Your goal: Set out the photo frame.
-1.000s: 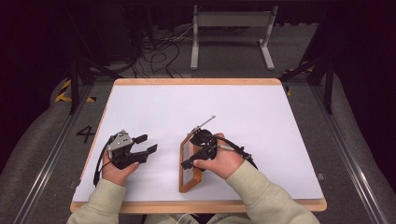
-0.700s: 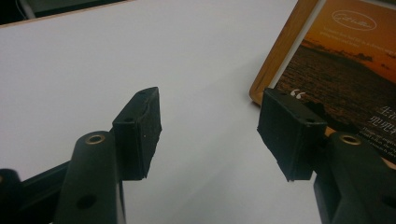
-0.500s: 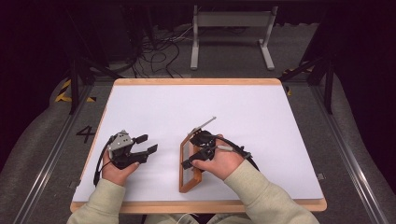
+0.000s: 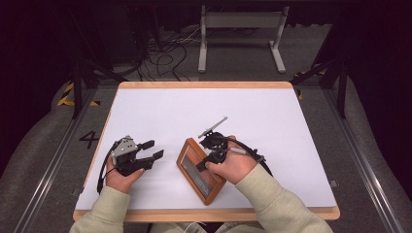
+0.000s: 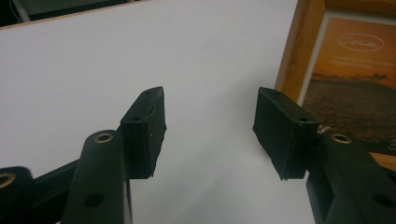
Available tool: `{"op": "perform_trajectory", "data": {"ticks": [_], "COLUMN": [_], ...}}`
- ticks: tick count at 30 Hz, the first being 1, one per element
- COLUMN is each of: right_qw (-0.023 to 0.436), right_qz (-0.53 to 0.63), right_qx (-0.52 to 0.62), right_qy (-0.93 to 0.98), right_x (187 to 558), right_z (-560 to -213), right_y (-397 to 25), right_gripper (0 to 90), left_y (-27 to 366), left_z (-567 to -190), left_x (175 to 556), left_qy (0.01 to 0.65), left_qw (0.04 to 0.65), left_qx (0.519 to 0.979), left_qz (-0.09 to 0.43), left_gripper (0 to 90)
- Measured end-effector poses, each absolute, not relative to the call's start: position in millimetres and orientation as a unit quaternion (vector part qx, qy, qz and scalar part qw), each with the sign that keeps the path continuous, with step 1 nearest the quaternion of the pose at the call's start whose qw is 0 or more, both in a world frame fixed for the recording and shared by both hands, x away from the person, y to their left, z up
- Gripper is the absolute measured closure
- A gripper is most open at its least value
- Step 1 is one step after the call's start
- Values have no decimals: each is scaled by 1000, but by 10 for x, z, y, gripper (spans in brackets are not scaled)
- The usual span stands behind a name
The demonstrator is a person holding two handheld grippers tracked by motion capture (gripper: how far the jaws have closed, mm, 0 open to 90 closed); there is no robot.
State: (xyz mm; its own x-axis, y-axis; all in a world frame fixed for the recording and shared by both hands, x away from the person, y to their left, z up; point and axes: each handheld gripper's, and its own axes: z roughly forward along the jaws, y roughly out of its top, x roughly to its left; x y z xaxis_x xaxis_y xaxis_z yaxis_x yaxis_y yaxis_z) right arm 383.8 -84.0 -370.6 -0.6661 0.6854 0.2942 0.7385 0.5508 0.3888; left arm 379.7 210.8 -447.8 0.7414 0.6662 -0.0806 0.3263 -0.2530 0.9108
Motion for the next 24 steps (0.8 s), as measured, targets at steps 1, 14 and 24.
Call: {"op": "perform_trajectory", "data": {"ticks": [1,14,24], "right_qw": [55,21,-24], "right_qz": [-246,-239,-222], "right_qx": [-404,-329,-203], "right_qy": [-879,-913,-953], "right_x": [3839,3967,4164], "right_z": [-3702,-3483,-3241], "right_y": [-842,-1009,-1103], "right_gripper": [711,707,707], "left_y": [2110,2134,2202], "left_z": [-4478,-4484,-4492], "left_x": [3797,3787,3741], "left_qy": [321,325,334], "left_qw": [521,520,519], "left_qx": [774,773,769], "left_qz": [163,164,168], "left_gripper": [440,447,446]}}
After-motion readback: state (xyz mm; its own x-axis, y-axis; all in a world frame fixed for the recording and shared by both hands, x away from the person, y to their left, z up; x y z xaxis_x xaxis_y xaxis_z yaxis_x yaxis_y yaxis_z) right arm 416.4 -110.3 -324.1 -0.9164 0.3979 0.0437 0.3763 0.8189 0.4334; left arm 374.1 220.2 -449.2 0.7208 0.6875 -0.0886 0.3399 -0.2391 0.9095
